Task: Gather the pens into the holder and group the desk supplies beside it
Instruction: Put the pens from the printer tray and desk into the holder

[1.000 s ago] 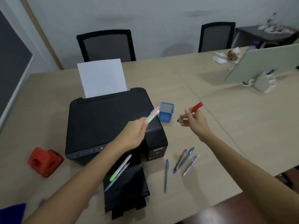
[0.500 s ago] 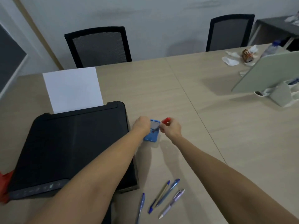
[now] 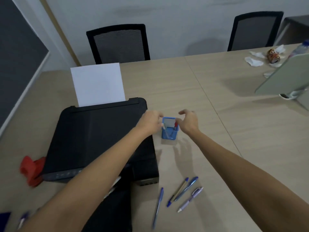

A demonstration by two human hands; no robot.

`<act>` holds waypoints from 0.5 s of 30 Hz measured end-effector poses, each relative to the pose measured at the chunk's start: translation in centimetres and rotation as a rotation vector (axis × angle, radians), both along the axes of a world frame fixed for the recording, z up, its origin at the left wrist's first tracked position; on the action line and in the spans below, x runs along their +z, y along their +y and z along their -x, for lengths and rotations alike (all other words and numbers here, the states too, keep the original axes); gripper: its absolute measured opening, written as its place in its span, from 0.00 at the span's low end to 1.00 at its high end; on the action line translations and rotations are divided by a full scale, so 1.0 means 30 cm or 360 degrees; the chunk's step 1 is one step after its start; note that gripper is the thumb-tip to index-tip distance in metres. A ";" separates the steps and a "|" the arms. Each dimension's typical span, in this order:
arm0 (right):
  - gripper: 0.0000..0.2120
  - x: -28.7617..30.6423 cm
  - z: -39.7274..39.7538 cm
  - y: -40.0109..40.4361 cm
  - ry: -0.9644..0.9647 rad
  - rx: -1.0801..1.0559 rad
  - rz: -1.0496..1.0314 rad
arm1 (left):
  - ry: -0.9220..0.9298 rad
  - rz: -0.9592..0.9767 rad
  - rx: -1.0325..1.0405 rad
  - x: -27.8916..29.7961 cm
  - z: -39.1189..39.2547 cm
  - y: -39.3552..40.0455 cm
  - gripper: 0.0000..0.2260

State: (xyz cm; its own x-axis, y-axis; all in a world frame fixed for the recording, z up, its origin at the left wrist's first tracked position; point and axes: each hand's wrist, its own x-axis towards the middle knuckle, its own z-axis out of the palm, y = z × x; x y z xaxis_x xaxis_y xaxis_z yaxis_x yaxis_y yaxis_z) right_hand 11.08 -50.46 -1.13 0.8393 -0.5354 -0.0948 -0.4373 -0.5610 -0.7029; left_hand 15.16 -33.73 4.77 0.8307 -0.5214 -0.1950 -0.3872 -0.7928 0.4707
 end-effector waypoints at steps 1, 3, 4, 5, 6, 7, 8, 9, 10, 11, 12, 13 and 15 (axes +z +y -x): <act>0.15 0.038 0.013 0.025 -0.0106 0.0003 0.0025 | 0.0010 0.0130 -0.0006 0.044 0.037 0.068 0.17; 0.12 0.113 0.056 0.122 -0.0308 0.0067 0.0076 | 0.0069 0.0334 0.0000 0.108 0.122 0.248 0.13; 0.11 0.148 0.086 0.183 -0.0405 0.0121 0.0099 | 0.0115 0.0395 0.0008 0.127 0.167 0.343 0.10; 0.09 0.175 0.122 0.260 -0.0506 0.0187 0.0113 | 0.0169 0.0424 0.0024 0.134 0.211 0.447 0.06; 0.08 0.193 0.165 0.340 -0.0616 0.0263 0.0121 | 0.0227 0.0420 0.0048 0.126 0.252 0.549 0.03; 0.07 0.201 0.212 0.427 -0.0717 0.0355 0.0138 | 0.0286 0.0381 0.0071 0.103 0.289 0.653 0.02; 0.06 0.195 0.261 0.521 -0.0801 0.0466 0.0159 | 0.0351 0.0322 0.0089 0.063 0.322 0.756 0.03; 0.05 0.179 0.310 0.609 -0.0848 0.0598 0.0181 | 0.0415 0.0231 0.0102 0.009 0.353 0.848 0.04; 0.04 0.151 0.354 0.680 -0.0857 0.0733 0.0203 | 0.0479 0.0137 0.0111 -0.057 0.380 0.915 0.06; 0.03 0.110 0.392 0.740 -0.0825 0.0860 0.0216 | 0.0521 0.0048 0.0129 -0.128 0.402 0.964 0.08; 0.03 0.062 0.424 0.786 -0.0751 0.0966 0.0219 | 0.0538 -0.0001 0.0162 -0.199 0.416 0.993 0.08; 0.03 0.011 0.450 0.827 -0.0636 0.1051 0.0208 | 0.0524 -0.0022 0.0220 -0.264 0.426 1.009 0.07; 0.04 -0.091 0.489 0.912 -0.0362 0.1159 0.0194 | 0.0435 0.0004 0.0329 -0.367 0.443 1.044 0.08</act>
